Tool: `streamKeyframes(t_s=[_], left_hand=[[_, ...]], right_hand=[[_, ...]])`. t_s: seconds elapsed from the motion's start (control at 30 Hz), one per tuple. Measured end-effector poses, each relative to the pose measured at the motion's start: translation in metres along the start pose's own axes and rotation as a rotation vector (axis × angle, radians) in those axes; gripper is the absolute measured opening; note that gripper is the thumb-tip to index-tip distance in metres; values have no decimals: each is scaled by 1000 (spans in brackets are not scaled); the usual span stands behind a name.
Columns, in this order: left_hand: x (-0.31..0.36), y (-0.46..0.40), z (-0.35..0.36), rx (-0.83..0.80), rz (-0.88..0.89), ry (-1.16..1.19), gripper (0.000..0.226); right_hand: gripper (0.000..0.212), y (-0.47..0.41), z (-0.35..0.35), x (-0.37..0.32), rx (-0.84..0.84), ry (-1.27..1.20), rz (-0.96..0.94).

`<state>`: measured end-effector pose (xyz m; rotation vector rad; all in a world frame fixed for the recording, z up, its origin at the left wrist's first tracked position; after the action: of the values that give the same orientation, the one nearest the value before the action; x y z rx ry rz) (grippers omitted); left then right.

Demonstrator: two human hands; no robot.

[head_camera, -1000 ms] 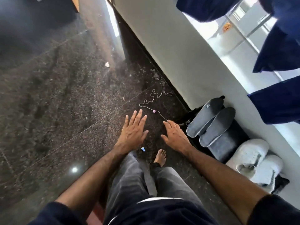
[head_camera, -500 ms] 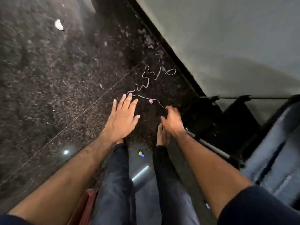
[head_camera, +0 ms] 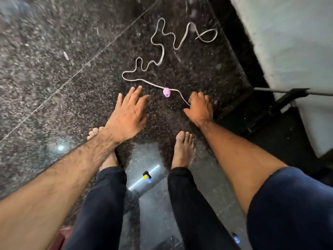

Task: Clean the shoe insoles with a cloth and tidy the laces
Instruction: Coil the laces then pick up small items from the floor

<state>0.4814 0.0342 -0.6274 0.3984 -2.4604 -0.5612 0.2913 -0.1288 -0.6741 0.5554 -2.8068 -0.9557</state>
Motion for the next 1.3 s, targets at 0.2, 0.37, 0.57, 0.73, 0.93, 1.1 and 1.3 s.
streamKeyframes(t_s=[0.2, 0.37, 0.57, 0.73, 0.93, 1.1, 1.3], left_hand=[[-6, -3, 9, -54, 21, -23, 69], [13, -2, -16, -46, 3, -1, 65], [51, 3, -69, -26, -14, 93, 61], [70, 17, -111, -29, 3, 235, 67], [109, 69, -201, 101, 63, 411, 67], [154, 131, -296, 159, 224, 385, 58], [229, 213, -429, 178, 488, 394, 32]], right_hand=[[23, -9, 5, 2, 88, 28, -9], [10, -6, -26, 3, 78, -418, 230], [23, 16, -73, -21, 77, -771, 263], [21, 55, -121, -46, 63, -962, 209], [11, 157, -212, -70, -8, -1187, 212], [19, 266, -322, -83, -2, -1188, 23], [13, 399, -457, -92, 239, -1148, -107]])
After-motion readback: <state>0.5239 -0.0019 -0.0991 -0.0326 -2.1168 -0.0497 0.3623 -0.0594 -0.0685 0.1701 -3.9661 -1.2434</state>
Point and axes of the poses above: each hand's wrist, its own y-axis away from the middle knuckle, its own z-axis out of the palm, x = y × z, the point moved 4 cm from there along -y, towards the middle knuckle, and after that the axes turned 6 degrees about x, right-handed, at the moved point
